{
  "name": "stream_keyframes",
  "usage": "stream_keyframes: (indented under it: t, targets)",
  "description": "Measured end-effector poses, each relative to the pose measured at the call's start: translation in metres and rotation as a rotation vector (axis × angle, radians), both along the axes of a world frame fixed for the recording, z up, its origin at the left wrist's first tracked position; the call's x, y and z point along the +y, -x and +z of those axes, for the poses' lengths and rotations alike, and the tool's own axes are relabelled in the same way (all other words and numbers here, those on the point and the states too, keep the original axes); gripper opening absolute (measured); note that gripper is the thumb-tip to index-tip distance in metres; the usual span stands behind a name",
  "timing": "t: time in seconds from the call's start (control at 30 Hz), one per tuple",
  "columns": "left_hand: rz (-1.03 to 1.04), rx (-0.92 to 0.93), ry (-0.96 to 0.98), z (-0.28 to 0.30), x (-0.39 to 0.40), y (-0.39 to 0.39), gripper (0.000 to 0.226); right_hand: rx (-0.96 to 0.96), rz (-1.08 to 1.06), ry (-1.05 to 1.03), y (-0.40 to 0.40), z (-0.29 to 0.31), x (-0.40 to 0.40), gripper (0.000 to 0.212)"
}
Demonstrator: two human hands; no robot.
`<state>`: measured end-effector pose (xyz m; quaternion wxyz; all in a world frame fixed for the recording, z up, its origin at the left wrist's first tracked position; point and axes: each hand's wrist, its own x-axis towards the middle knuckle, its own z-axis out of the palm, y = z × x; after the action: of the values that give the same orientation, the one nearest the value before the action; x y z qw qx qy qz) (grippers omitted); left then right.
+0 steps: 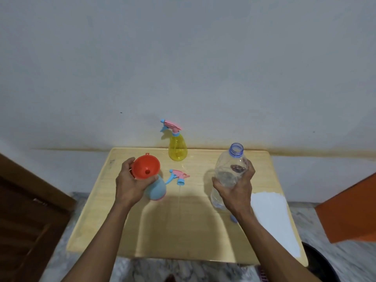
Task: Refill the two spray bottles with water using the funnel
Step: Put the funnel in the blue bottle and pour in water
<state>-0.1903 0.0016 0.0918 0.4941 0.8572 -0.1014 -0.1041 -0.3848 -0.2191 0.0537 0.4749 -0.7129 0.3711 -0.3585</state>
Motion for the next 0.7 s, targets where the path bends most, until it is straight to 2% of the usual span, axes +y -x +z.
stream_keyframes:
  t: [0.1, 0.2, 0.3, 0.43, 0.53, 0.7]
  targets:
    - [0.046, -0.072, 0.097, 0.018, -0.006, 0.011, 0.098, -0.005, 0.010, 0.000, 0.001, -0.001, -0.001, 0.110]
    - [-0.006, -0.065, 0.139, 0.031, -0.026, 0.027, 0.090, -0.007, 0.031, -0.003, 0.002, -0.003, -0.002, 0.109]
    - [-0.060, 0.055, 0.037, 0.019, -0.064, 0.046, 0.089, 0.002, 0.045, -0.007, 0.003, -0.002, -0.004, 0.109]
    - [-0.127, 0.248, -0.170, -0.028, -0.102, 0.072, 0.082, 0.035, 0.060, -0.032, 0.005, 0.002, -0.006, 0.109]
    - [-0.170, 0.302, -0.255, -0.060, -0.118, 0.079, 0.089, 0.051, 0.071, -0.063, 0.007, 0.004, -0.006, 0.109]
    - [-0.199, 0.315, -0.383, -0.086, -0.131, 0.079, 0.088, 0.055, 0.071, -0.059, 0.006, 0.003, -0.008, 0.109]
